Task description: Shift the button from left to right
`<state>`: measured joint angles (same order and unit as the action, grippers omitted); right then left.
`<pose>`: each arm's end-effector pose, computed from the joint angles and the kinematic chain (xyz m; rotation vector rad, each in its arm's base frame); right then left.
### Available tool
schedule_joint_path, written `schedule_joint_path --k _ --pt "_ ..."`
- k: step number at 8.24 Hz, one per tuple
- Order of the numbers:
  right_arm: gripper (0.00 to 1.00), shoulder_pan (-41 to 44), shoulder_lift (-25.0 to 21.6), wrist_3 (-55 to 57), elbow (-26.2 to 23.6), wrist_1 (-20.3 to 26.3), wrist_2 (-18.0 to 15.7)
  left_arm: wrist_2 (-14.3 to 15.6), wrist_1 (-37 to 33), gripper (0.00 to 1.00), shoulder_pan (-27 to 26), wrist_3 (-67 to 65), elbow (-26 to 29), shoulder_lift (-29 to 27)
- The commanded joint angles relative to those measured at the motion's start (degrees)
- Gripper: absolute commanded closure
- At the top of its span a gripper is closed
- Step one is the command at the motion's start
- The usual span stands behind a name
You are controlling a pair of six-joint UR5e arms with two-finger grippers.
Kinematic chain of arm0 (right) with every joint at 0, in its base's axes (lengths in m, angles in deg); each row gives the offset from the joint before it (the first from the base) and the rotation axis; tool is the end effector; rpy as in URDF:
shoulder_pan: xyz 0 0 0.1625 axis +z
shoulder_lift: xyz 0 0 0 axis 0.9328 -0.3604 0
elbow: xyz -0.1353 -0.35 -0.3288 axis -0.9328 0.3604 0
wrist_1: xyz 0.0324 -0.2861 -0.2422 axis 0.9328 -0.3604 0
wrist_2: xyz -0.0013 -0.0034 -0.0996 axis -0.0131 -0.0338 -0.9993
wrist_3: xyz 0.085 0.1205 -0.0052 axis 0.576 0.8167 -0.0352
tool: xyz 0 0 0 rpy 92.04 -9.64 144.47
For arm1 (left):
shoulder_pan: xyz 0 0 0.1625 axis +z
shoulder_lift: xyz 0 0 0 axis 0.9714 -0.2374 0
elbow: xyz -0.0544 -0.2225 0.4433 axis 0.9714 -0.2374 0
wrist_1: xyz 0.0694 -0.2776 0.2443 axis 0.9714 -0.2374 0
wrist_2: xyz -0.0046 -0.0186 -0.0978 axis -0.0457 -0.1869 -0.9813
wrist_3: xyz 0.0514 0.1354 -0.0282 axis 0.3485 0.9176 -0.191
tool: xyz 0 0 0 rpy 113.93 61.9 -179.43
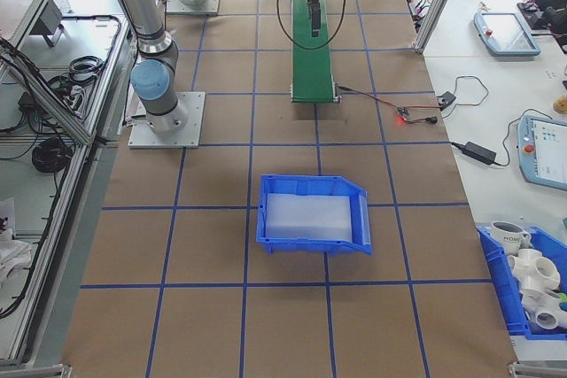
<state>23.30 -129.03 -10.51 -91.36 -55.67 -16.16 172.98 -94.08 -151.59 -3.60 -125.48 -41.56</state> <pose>0.1461 -0.4771 0.4879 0.0659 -3.1022 0.1476 0.0021 -0.5350 0.3136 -2.0280 2.3783 0.0552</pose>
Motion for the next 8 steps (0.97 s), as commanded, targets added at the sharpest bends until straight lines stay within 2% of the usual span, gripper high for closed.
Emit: schedule_joint_path --k 1,4,5,6,8 --pt "0.0 -0.1 0.0 0.0 -0.1 0.0 0.0 0.2 0.3 0.23 0.0 0.0 0.0 -0.4" --pt "0.0 0.0 0.0 0.0 -0.1 0.0 0.1 2.5 0.3 0.16 0.0 0.0 0.0 -0.4" --pt "0.0 -0.1 0.0 0.0 -0.1 0.0 0.1 2.9 0.2 0.0 0.0 0.5 0.0 -0.2" --pt "0.0 0.0 0.0 0.0 -0.1 0.0 0.2 6.0 0.1 0.0 -0.3 2.4 0.3 0.4" --pt "0.0 -0.1 0.4 -0.1 -0.1 -0.2 0.3 6.4 -0.8 0.0 -2.5 12.2 0.4 4.3"
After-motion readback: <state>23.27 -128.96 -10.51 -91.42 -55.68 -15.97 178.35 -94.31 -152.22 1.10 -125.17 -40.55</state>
